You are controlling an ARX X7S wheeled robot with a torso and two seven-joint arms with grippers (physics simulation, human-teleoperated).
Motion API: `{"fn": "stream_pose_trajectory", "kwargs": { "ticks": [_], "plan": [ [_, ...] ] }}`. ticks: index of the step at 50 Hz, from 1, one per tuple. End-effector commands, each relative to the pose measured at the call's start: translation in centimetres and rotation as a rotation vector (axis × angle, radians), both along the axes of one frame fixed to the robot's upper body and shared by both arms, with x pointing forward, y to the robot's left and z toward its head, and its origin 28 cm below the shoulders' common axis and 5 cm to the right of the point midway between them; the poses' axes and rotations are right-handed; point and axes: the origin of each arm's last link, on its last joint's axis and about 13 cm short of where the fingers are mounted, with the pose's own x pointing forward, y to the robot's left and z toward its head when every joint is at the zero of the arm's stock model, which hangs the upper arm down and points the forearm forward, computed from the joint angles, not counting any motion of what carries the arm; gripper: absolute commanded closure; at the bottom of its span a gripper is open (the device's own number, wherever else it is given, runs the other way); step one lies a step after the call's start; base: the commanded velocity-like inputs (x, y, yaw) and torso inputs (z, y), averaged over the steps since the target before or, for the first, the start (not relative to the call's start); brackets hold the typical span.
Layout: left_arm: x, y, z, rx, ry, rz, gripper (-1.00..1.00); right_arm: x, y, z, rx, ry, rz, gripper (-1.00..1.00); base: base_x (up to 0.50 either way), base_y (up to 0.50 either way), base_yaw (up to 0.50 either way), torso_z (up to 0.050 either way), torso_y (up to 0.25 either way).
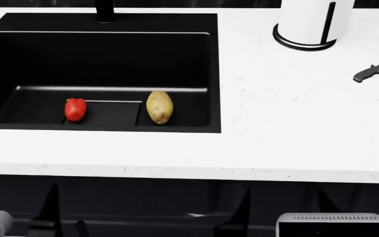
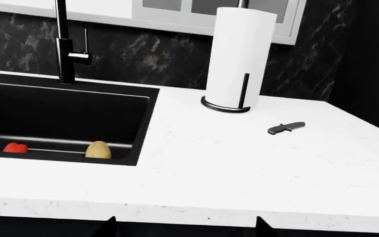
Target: Pick the vegetables from the sink and place them on the cutting board.
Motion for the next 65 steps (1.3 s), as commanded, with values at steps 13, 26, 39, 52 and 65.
{"fn": "stream_pose_trajectory", "kwargs": {
  "ticks": [13, 26, 39, 52, 65],
  "plan": [
    [0.3, 0.9, 0.8, -0.006, -0.026, 0.047, -1.0, -0.4, -0.7, 0.7, 0.006, -0.023, -0.018, -1.0, 0.0, 0.0, 0.0, 0.05, 0.0],
    [0.0, 1.2, 1.9, 0.01, -0.013, 0.053, -1.0, -0.8, -0.8, 1.3, -0.024, -0.036, -0.009, -1.0, 0.08, 0.29, 0.0, 0.003, 0.0],
    [-0.2, 1.0, 1.6, 0.008, 0.01, 0.042, -1.0, -1.0, -1.0, 1.3, -0.004, -0.04, 0.019, -1.0, 0.16, 0.33, 0.0, 0.0, 0.0],
    [-0.1, 1.0, 1.7, 0.013, 0.006, 0.049, -1.0, -1.0, -1.1, 1.2, -0.02, -0.024, 0.01, -1.0, 0.39, 0.18, 0.0, 0.0, 0.0],
    [-0.2, 0.9, 1.5, 0.011, 0.012, 0.037, -1.0, -1.1, -1.1, 1.2, -0.016, -0.017, 0.021, -1.0, 0.4, 0.18, 0.0, 0.0, 0.0]
  ]
}}
